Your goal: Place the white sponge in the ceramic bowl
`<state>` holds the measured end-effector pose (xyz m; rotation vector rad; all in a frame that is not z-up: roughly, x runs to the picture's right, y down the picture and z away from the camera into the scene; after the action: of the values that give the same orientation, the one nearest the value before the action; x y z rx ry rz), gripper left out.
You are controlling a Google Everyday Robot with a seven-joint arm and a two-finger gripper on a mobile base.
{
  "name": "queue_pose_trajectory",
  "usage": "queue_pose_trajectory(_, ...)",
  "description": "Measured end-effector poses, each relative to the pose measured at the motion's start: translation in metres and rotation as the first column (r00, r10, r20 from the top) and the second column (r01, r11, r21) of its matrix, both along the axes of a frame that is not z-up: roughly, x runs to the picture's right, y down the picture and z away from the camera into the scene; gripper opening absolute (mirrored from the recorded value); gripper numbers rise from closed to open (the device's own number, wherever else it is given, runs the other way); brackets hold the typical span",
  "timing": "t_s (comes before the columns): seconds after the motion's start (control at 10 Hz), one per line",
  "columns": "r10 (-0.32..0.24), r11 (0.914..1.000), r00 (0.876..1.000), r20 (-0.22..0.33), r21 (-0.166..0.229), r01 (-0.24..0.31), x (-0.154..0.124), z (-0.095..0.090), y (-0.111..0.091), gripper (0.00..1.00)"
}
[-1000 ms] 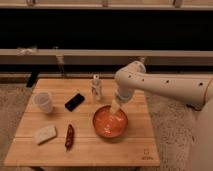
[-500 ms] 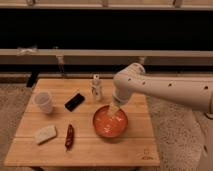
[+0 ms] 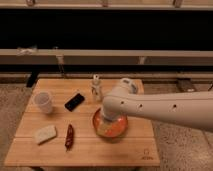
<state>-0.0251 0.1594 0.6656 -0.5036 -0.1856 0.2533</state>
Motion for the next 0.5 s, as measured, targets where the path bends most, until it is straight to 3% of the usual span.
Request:
queue_pose_trajectory(0.2, -0.111, 0.9935, 0.99, 0.086, 0.032, 0.109, -0.036, -0.025, 0.023, 0.8)
queue_pose_trajectory(0.3, -0.171, 0.9848, 0.977, 0.129, 0.052, 0.166, -0.059, -0.037, 0.034, 0.8)
queue_pose_trajectory(0.5, -0.282, 0.9588, 0.939, 0.196, 0.097, 0.267, -0.102, -0.057, 0.054, 0.8)
